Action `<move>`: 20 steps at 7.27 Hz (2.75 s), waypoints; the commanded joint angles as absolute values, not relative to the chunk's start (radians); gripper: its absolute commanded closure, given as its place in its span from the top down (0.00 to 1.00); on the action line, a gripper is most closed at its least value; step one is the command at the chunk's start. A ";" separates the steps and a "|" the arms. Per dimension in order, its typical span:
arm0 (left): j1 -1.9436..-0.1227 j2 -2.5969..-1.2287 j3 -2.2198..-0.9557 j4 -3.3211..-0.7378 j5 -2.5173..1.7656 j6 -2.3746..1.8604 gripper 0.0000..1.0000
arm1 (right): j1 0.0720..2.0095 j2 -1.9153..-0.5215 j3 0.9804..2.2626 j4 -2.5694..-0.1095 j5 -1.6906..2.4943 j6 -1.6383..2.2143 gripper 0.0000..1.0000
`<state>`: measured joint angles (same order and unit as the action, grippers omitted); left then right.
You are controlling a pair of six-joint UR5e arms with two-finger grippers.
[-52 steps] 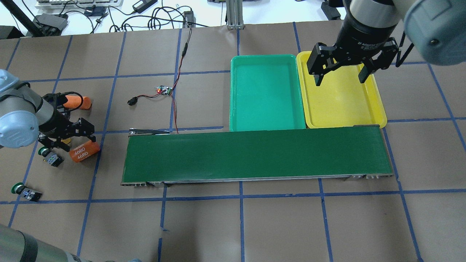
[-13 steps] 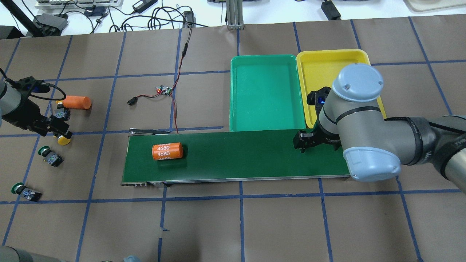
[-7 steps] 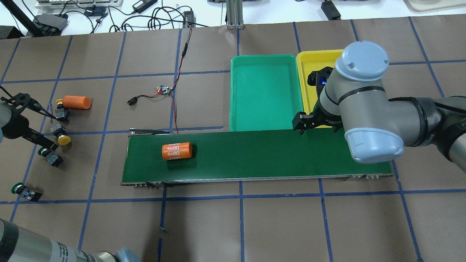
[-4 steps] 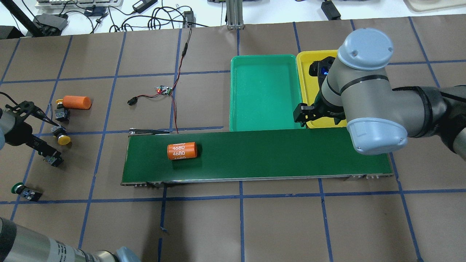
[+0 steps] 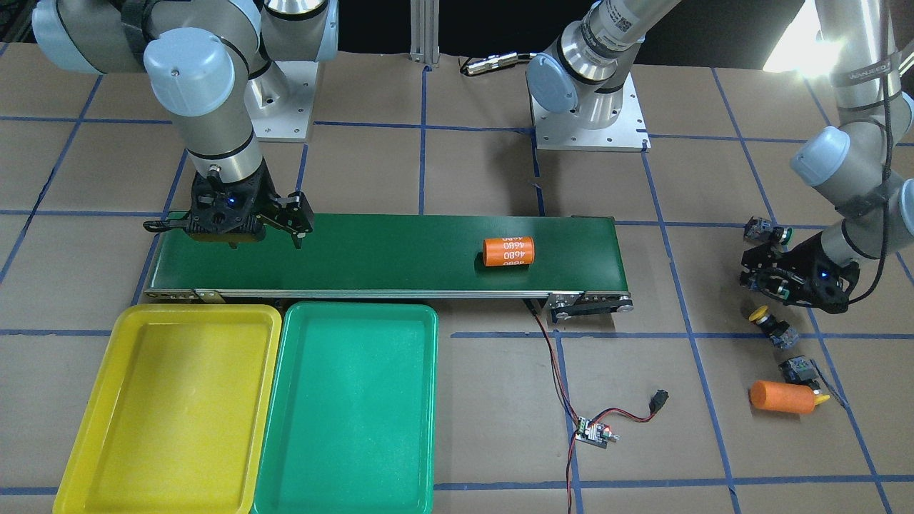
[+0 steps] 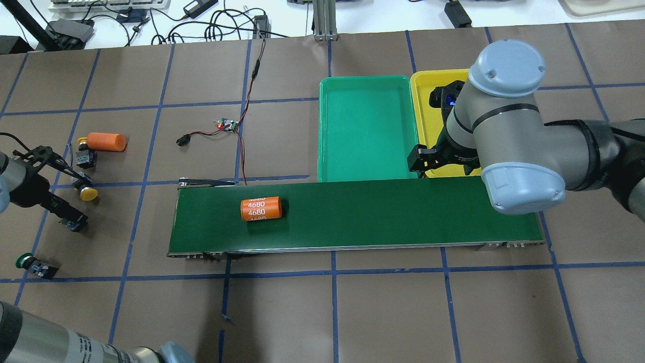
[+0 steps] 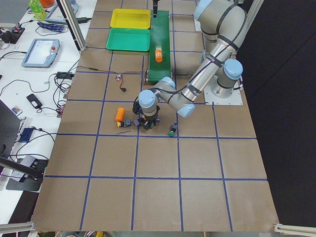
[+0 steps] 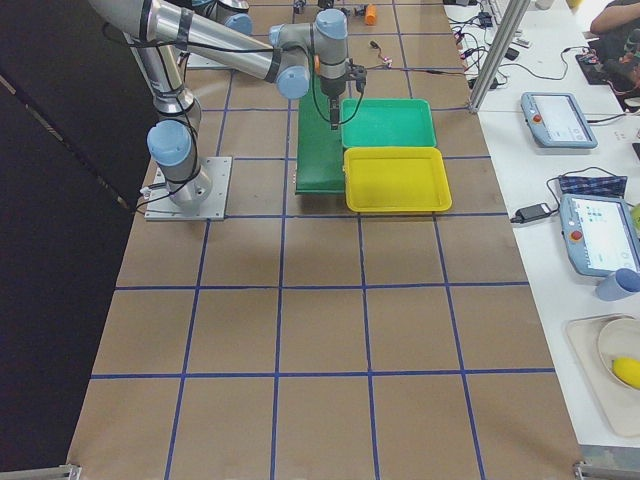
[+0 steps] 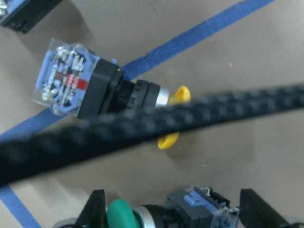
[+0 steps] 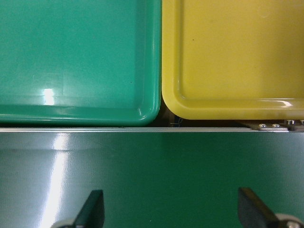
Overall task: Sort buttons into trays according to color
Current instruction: 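Lower the left gripper onto a green-capped push button and grasp it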
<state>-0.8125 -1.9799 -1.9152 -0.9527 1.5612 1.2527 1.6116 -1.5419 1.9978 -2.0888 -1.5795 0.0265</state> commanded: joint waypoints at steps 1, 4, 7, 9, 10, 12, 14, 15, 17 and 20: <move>-0.813 -1.977 -1.907 -0.947 1.588 1.255 1.00 | 1.612 -1.549 2.000 -2.089 -1.577 0.063 1.00; -0.811 -1.973 -1.907 -0.953 1.588 1.252 1.00 | 1.618 -1.554 2.000 -2.085 -1.572 0.061 1.00; -0.813 -1.960 -1.905 -0.948 1.586 1.256 1.00 | 1.618 -1.549 2.000 -2.085 -1.546 0.064 1.00; -0.813 -1.962 -1.917 -0.953 1.586 1.267 1.00 | 1.630 -1.557 1.996 -2.085 -1.531 0.064 1.00; -0.813 -1.974 -1.919 -0.945 1.585 1.290 1.00 | 1.649 -1.555 1.996 -2.088 -1.520 0.063 1.00; -0.813 -1.979 -1.921 -0.937 1.586 1.321 1.00 | 1.715 -1.557 1.999 -2.097 -1.522 0.040 1.00; -0.813 -1.973 -1.919 -0.934 1.583 1.324 0.80 | 1.764 -1.557 1.996 -2.098 -1.522 -0.049 1.00; -0.813 -1.965 -1.921 -0.934 1.583 1.324 0.51 | 1.769 -1.555 1.996 -2.098 -1.523 -0.119 1.00; -0.816 -1.947 -1.910 -0.937 1.588 1.309 0.05 | 1.769 -1.557 1.999 -2.099 -1.522 -0.269 1.00; -0.882 -1.833 -1.908 -1.052 1.574 1.070 0.04 | 1.769 -1.552 2.002 -2.100 -1.523 -0.569 1.00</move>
